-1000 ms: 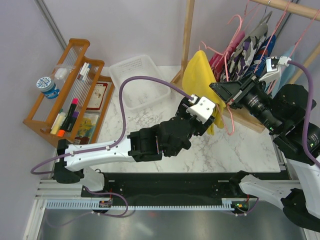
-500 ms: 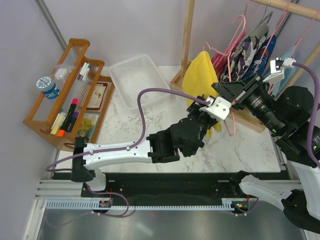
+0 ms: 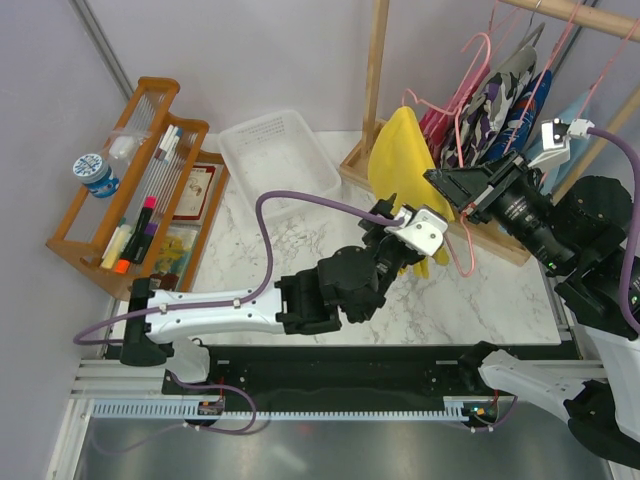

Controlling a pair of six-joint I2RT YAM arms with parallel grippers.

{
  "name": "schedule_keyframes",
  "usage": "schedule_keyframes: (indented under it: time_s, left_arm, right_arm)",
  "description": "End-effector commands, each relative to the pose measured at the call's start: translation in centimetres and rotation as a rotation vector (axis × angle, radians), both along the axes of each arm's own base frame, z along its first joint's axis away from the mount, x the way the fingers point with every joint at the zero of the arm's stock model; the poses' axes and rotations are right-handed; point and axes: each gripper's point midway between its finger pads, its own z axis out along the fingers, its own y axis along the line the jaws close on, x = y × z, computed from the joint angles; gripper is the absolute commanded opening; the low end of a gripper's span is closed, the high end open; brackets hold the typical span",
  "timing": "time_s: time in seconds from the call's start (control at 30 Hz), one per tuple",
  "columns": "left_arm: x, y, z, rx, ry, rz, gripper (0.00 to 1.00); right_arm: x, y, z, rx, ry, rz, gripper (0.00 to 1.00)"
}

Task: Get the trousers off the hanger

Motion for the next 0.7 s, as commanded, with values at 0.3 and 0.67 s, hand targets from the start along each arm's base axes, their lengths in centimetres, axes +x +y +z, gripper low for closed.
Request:
schedule_keyframes:
  time_s: [0.3, 0.67]
  left_arm:
    - [-0.7, 1.4, 2.3, -0.105, 0.031, -0.033, 0.66]
    - [0.3, 0.0, 1.9, -0.064, 0.024, 0.018, 0.66]
  right_arm:
    - [-3.0, -1.8, 8.8, 0.168, -0.271, 0.015, 0.0]
    - [-3.4, -1.8, 8.9, 0.18, -0.271, 0.026, 0.0]
